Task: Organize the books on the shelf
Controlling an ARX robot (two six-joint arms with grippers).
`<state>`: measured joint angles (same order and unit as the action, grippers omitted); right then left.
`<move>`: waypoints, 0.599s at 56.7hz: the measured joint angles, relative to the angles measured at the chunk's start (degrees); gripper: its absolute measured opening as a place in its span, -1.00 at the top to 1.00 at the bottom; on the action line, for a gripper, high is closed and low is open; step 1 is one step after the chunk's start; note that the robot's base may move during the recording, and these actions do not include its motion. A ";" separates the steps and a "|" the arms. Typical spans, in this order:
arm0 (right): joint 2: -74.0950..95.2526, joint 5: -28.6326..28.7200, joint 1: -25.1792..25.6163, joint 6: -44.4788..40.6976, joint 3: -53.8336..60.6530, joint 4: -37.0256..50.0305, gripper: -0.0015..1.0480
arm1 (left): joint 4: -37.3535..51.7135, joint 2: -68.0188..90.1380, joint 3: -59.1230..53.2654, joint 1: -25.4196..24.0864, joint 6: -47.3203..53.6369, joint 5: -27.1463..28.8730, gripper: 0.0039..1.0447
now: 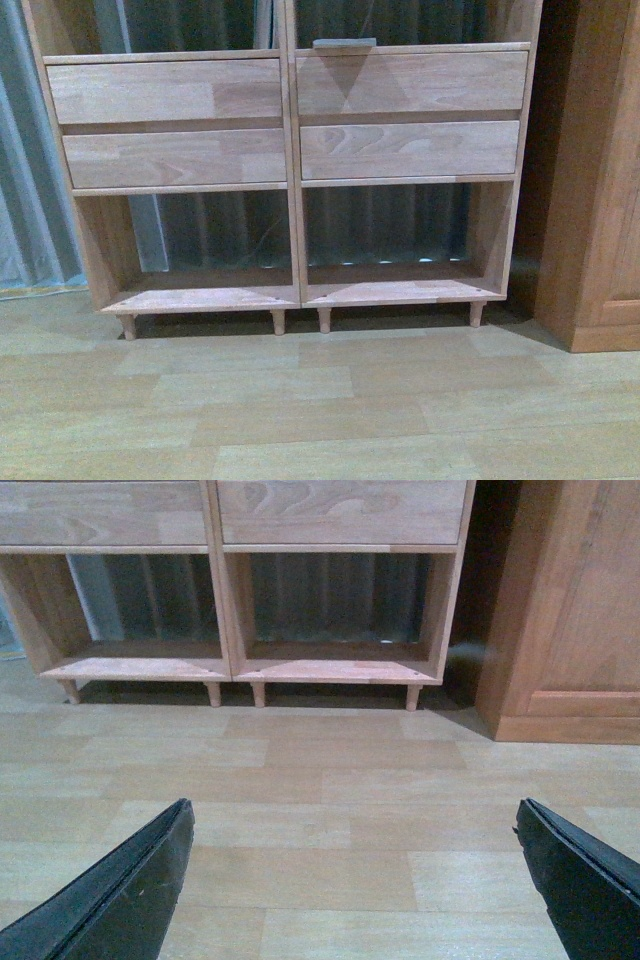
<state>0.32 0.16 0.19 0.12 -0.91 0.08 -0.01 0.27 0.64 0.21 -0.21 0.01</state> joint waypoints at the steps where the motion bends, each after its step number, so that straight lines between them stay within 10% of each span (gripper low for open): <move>1: 0.00 0.00 0.00 0.00 0.00 0.00 -0.87 | 0.00 0.00 0.00 0.00 0.00 0.00 -0.87; 34: 0.00 0.00 0.00 0.00 0.00 0.00 -0.87 | 0.00 0.00 0.00 0.00 0.00 0.00 -0.87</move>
<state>0.32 0.16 0.19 0.12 -0.91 0.08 -0.01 0.27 0.64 0.21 -0.21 0.01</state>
